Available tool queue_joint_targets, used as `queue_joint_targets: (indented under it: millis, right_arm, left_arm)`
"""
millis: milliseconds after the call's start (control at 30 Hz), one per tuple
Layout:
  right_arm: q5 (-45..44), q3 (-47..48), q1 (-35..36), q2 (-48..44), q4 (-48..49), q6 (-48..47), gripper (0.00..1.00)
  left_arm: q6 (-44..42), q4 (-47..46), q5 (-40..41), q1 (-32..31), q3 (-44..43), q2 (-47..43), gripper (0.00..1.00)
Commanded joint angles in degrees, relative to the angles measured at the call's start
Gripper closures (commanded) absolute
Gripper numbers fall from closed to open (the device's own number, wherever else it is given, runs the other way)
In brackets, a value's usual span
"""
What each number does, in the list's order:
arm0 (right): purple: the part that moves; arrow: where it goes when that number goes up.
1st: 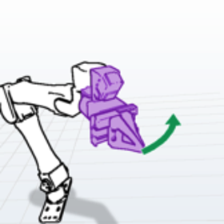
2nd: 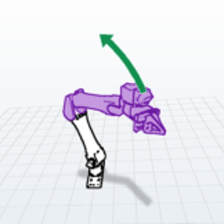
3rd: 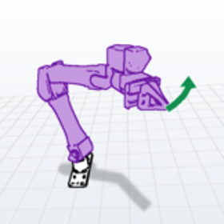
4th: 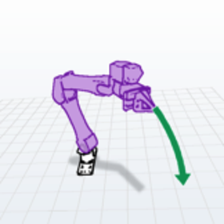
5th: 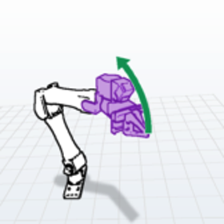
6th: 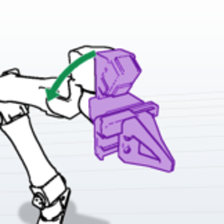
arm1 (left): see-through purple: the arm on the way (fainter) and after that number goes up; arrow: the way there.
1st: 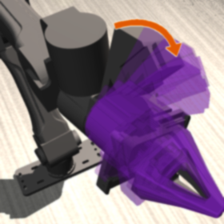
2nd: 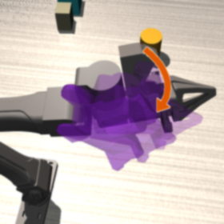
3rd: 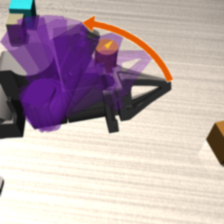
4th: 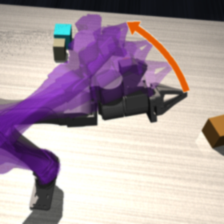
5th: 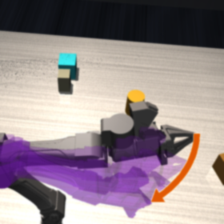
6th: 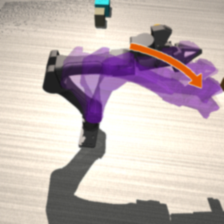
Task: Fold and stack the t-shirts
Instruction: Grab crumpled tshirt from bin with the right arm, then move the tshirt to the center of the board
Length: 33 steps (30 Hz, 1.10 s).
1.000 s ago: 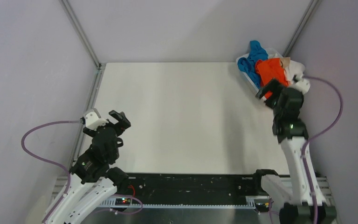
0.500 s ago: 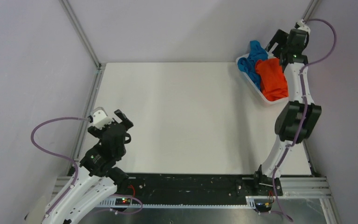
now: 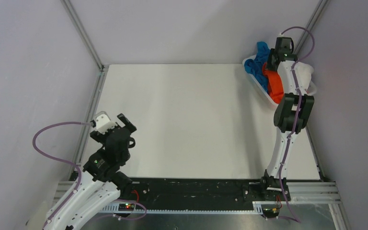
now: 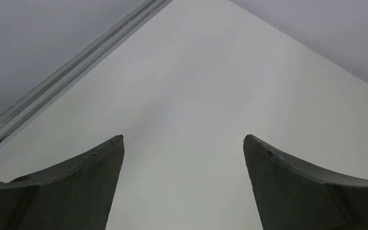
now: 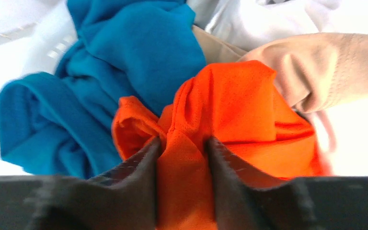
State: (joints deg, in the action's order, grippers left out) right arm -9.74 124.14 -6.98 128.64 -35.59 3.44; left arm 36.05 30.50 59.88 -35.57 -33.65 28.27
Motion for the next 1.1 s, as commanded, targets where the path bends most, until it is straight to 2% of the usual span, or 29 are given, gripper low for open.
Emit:
queue_joint_targets:
  millis: [0,33,100,267,400,600,633,733,867,1000,1067]
  right_arm:
    - [-4.23,1.78,-1.09,-0.54,-1.90,-0.81,0.66]
    - [-3.93,1.67,-1.23,-1.05,-2.09,-0.61,0.89]
    - [-3.29,1.60,-1.77,-2.61,-2.76,0.12,1.00]
    - [-3.24,0.97,-2.79,-10.18,-1.31,1.73,1.00]
    - [-2.45,-0.49,-2.86,-22.44,3.69,3.16,1.00]
    - [1.55,-14.67,-2.40,-40.99,22.90,6.98,1.00]
    - [1.87,-15.52,-1.96,-42.50,27.50,6.96,1.00]
    - [2.37,-14.89,-0.68,-47.38,32.75,7.08,1.00]
    - [6.02,-8.44,4.31,-49.31,34.18,5.70,1.00]
    - [7.47,1.42,17.12,-47.61,26.97,0.75,1.00]
    - [8.67,2.17,21.38,-47.67,26.28,0.76,1.00]
  left_arm:
    - [1.83,-2.46,2.78,-0.14,0.10,-0.41,0.02]
    - [1.83,-2.42,2.83,-0.13,0.09,-0.41,0.02]
    - [1.83,-2.40,2.86,-0.05,0.08,-0.64,0.02]
    - [1.70,-2.46,2.56,-0.17,0.27,-1.92,0.02]
    - [1.58,-2.38,1.31,-0.06,0.49,-3.82,0.02]
    - [1.20,-2.44,-1.77,-0.09,0.36,-4.63,0.02]
    - [1.14,-2.39,-1.60,-0.06,0.37,-4.54,0.02]
    - [1.20,-2.48,-1.74,-0.15,0.38,-3.94,0.02]
    - [0.86,-2.56,-2.53,-0.12,-0.22,-2.63,0.02]
    - [0.69,-2.58,-4.18,-0.10,-0.95,-2.06,0.02]
    - [0.73,-2.53,-5.34,-0.09,-1.31,-2.32,0.02]
